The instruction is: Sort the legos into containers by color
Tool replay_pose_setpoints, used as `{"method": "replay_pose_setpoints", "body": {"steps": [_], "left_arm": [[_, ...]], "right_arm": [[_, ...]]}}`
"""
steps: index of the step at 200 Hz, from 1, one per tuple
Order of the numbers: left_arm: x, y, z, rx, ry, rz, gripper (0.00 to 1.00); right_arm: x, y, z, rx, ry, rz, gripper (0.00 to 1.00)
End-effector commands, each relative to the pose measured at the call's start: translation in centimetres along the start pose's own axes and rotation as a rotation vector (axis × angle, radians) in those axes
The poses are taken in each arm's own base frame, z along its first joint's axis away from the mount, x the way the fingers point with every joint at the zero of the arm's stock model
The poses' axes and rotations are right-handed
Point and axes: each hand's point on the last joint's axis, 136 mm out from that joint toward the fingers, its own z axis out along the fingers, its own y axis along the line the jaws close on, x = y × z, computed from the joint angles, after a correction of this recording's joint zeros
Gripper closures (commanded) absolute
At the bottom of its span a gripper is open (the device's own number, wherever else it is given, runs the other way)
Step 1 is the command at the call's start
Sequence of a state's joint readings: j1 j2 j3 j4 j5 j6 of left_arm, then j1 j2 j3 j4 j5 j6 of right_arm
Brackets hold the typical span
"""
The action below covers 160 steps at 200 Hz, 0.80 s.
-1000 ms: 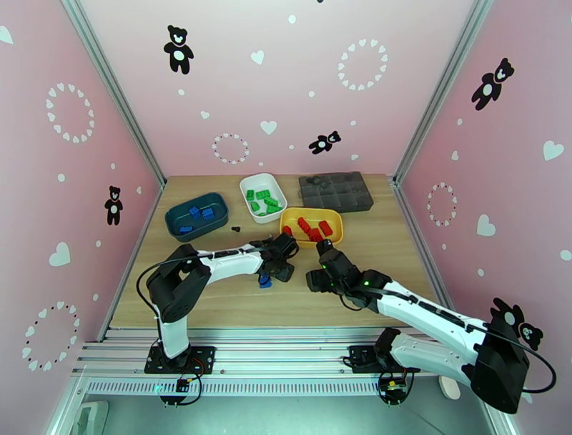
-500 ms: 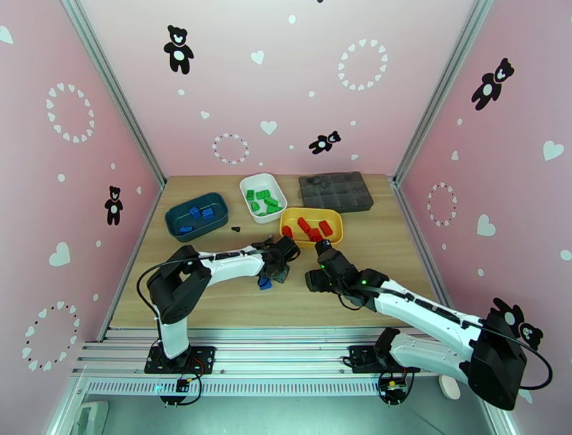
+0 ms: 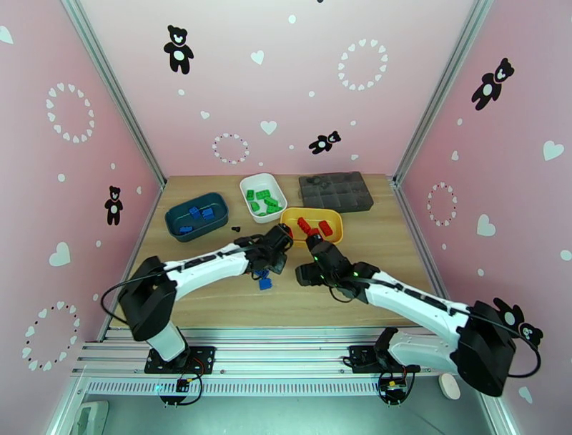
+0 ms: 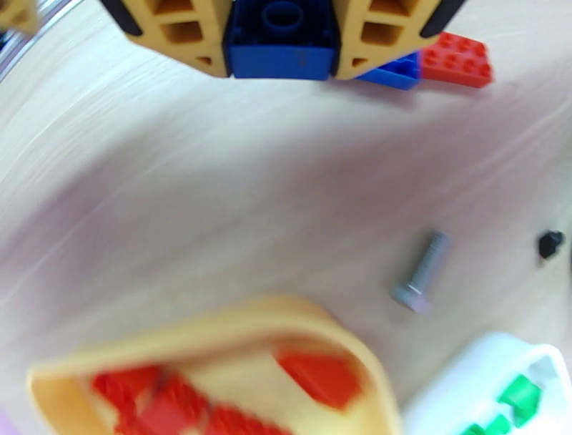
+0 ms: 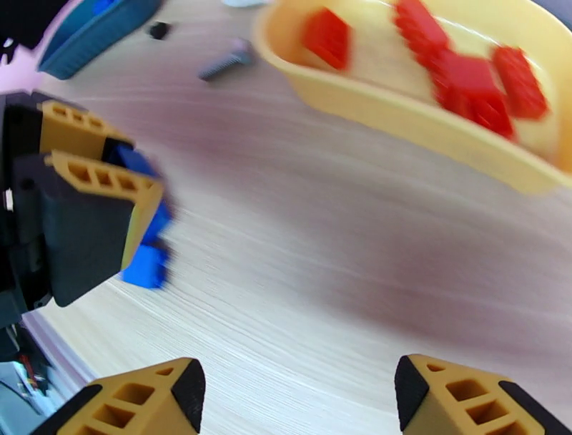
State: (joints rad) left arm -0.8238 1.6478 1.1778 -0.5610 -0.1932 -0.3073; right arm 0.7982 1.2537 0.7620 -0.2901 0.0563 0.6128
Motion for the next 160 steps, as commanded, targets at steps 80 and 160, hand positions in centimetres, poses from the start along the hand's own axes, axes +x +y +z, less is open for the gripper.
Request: {"method": "replay_pose_setpoints", "body": {"steps": [80,160], "left_arm": [[-7.6,20.6,-4.9,-0.275,-0.212,-0.51,0.7],[-5.0,36.4,-5.1,-0.457,-0.218,-0.877,0.68]], "right_arm": [[-11.3,16.0,6.2,-0.397,-0.035,-0.093,0.3],[-10.1,16.7,6.4,-0.387,-0.008,-0.121,0.3]]}}
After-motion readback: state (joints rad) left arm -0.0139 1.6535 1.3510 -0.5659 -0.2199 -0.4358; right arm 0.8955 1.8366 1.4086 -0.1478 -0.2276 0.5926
